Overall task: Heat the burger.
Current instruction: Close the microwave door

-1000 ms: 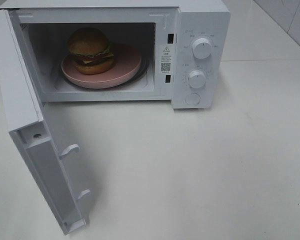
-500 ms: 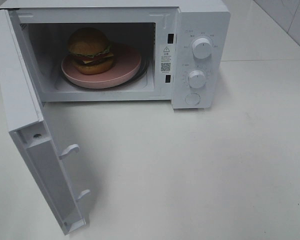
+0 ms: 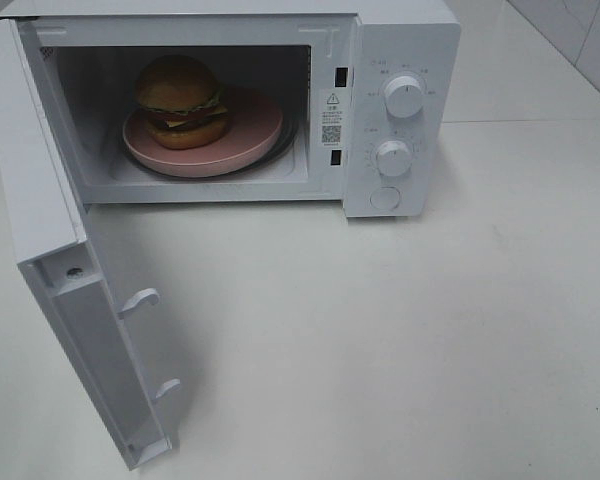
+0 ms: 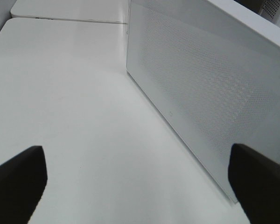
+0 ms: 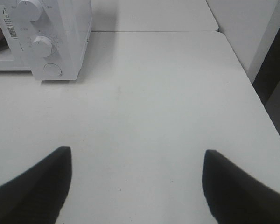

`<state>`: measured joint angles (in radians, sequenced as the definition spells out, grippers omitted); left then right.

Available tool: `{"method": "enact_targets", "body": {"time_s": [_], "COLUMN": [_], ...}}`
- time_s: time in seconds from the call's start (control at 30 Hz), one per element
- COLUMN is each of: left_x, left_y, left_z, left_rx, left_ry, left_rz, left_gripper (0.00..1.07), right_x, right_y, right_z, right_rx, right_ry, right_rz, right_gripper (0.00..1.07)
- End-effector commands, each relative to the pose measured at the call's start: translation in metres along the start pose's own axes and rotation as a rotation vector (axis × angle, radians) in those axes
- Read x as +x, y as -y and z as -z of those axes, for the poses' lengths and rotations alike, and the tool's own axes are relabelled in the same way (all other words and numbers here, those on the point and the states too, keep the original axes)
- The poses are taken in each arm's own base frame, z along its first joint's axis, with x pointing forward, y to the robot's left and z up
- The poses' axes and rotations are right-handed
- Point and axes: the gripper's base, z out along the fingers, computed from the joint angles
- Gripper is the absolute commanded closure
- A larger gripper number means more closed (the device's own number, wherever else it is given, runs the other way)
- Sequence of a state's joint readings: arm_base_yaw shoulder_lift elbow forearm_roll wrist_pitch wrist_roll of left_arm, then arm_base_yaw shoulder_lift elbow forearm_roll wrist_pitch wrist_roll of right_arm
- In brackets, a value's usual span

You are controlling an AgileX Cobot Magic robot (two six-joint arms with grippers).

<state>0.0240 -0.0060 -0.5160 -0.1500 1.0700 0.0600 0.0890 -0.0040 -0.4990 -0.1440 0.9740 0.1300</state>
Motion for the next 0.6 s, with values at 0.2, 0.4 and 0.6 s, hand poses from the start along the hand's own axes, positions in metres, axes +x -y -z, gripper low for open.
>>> {"method": "enact_targets", "body": {"time_s": [0.2,0.4,0.6], "left_x": [0.0006,0.0006,0.0006], "left_y": [0.0004,0.0004,0.0004], "left_z": [0.0008,0.0008,0.0008], "left_rx": [0.003,0.003,0.003], "left_ry": [0.004,0.004,0.004], "left_rz": [0.008,0.008,0.008], "left_gripper": [0.09,0.09,0.09], "right_x": [0.001,0.001,0.001], "right_y": [0.0001,0.0001,0.0001], "right_z": [0.0033,0.0033,0.0033], "right_rx": [0.0,0.0,0.0], "right_ry": [0.034,0.034,0.034], "right_rz": [-0.003,-0.003,-0.003], "right_gripper": [0.34,0.34,0.34]}}
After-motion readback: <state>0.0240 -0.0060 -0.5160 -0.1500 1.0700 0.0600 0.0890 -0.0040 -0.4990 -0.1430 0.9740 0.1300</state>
